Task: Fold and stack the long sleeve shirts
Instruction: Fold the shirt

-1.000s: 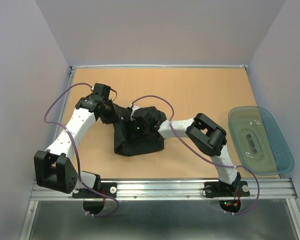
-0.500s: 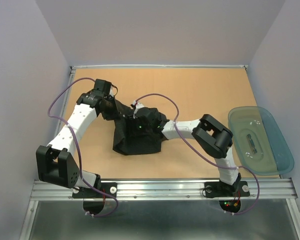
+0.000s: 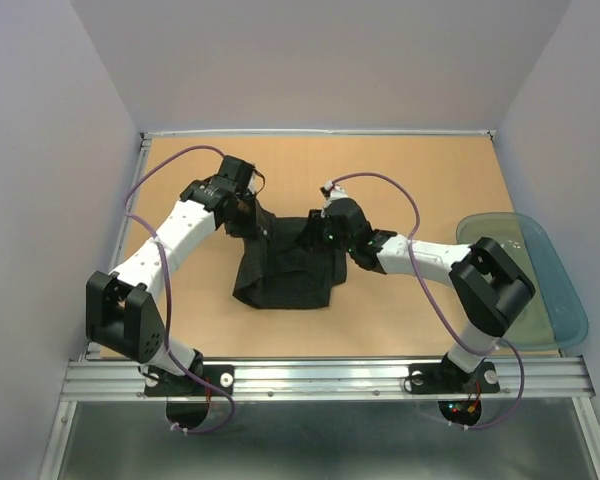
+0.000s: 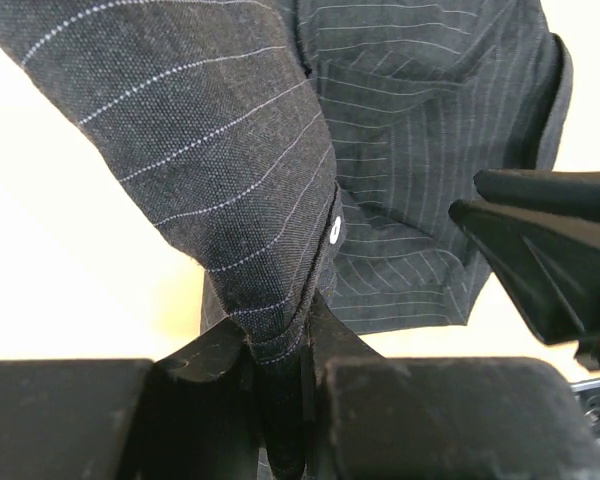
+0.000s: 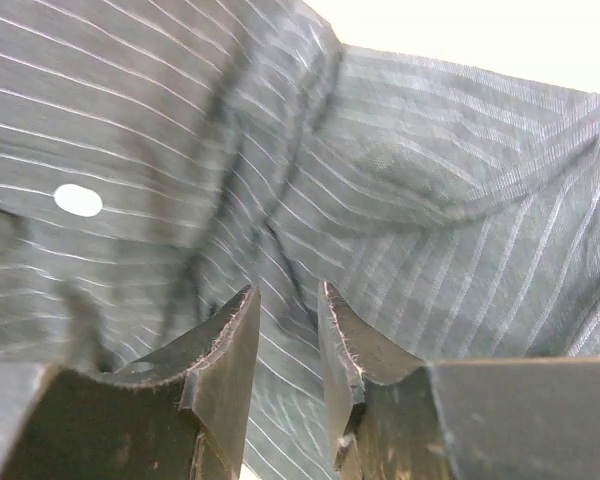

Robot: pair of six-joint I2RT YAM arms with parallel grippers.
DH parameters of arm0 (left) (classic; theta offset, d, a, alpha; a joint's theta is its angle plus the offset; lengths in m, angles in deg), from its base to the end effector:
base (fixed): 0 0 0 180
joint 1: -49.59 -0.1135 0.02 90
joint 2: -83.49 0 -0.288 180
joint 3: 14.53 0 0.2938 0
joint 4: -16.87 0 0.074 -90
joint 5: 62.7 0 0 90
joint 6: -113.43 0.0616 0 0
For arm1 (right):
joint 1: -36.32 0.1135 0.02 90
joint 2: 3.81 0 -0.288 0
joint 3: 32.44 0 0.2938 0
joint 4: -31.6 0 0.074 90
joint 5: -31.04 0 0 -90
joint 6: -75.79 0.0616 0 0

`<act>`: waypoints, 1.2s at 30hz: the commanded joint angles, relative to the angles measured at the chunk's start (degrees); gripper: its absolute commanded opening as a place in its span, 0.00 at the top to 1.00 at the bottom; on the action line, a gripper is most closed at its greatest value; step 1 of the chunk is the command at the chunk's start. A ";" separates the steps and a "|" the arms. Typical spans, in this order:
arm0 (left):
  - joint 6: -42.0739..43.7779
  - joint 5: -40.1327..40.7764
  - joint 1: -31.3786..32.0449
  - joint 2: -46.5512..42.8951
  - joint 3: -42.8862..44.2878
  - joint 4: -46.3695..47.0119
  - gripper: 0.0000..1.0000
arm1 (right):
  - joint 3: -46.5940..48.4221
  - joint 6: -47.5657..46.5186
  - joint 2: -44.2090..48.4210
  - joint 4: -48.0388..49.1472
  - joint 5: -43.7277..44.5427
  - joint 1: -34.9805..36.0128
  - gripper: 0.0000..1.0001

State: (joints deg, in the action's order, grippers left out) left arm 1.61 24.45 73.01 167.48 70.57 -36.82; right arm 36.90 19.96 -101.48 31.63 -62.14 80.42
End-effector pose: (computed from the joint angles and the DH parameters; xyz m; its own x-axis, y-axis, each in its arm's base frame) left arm 0.3346 -0.1483 0.2980 -0.8344 -0.0431 -0.5494 0.1234 0.9570 -0.2625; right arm 0.3110 0.3061 0.1953 -0.6916 0.1107 -0.7137 -0.4127 0.7504 0.5163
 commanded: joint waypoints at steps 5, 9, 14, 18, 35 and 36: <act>-0.59 2.41 4.61 2.32 4.72 0.16 0.84 | -9.39 5.54 8.62 -1.88 -1.83 -4.80 0.64; -0.68 4.61 6.28 3.55 6.13 -0.19 0.84 | -14.05 7.22 10.74 -1.88 -2.97 -6.57 0.64; -0.41 5.75 9.18 5.22 8.06 -0.72 0.84 | -15.11 7.75 7.32 -1.44 -4.90 -6.74 0.65; -0.50 6.89 11.73 6.71 9.64 -1.15 0.84 | -15.28 7.75 5.91 -0.13 -5.17 -6.65 0.65; -3.40 11.73 24.92 18.23 20.11 -4.32 0.84 | -20.29 11.79 0.20 6.73 -7.46 -7.36 0.65; -3.57 11.73 25.18 18.49 20.20 -4.23 0.84 | -20.47 11.79 0.37 6.73 -7.37 -7.45 0.65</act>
State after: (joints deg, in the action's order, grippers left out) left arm -0.71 34.81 96.57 186.34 87.33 -39.86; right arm 18.78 30.96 -99.23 37.82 -69.11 73.40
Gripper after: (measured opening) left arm 0.229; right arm 0.348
